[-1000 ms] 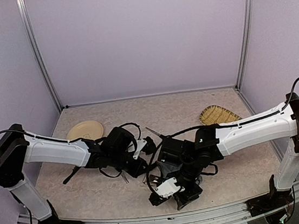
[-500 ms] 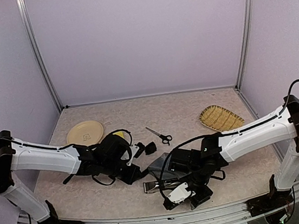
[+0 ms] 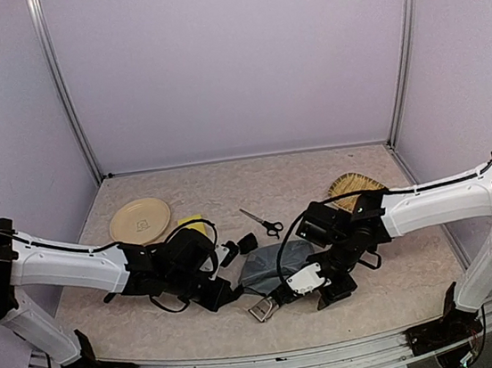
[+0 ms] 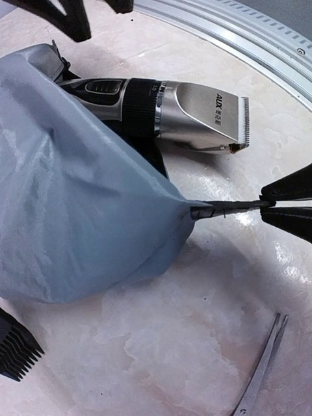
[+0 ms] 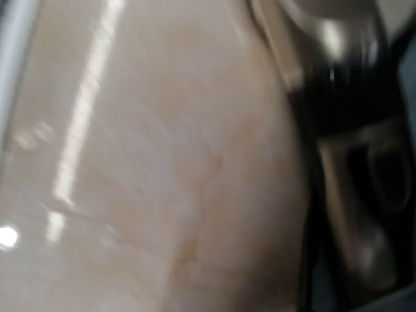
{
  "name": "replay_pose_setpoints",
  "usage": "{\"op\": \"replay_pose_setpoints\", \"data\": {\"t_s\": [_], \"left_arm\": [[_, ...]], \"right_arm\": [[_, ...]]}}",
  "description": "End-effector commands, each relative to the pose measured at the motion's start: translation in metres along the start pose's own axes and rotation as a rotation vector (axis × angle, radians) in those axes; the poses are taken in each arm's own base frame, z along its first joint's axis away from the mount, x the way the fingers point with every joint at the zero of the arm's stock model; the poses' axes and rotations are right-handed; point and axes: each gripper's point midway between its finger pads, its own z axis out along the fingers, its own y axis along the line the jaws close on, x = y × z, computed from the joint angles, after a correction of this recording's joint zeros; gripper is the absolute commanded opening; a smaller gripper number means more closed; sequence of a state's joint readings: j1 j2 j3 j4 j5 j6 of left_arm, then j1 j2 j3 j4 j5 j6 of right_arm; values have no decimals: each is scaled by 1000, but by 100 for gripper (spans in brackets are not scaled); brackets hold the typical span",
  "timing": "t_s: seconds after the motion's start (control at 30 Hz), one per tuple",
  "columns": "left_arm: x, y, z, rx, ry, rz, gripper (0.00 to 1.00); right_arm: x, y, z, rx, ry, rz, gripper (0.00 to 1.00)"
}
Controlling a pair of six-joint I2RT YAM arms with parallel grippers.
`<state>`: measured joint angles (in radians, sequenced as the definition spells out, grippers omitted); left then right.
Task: Sort the hair-cutting tools
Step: Adjust the kit bag at the center of the board, then pick up the electric hair clipper from the kit bag.
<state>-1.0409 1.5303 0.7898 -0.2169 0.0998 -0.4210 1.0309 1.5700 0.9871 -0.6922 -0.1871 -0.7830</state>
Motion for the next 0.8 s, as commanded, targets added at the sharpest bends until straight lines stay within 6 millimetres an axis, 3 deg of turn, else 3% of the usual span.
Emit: {"op": "replay_pose_setpoints", "data": {"t_s": [0.0,0.07,0.13,0.27,0.5,0.77], "left_arm": [[-7,2,-5,-28,-26,-5,0],[-7,3,-2,-39,-24,-8,7],[-8,5,2,-54,-28,-12,24],[-13,9,9,-77,-46,-2,34],[-15,12,24,-71,-34,18,29],[-15,10,20,-7,-55,5,17]], "right_arm": [[-47,5,-32,-39,-178,-73,57],[-55,0,-33,-11,-190,-94,57],[-60,-13,-28,56,-177,-112,58],[-63,-28,-11,105,-142,-119,58],[-70,-33,7,134,-123,-149,59],[-70,-32,28,124,-100,-175,59]]}}
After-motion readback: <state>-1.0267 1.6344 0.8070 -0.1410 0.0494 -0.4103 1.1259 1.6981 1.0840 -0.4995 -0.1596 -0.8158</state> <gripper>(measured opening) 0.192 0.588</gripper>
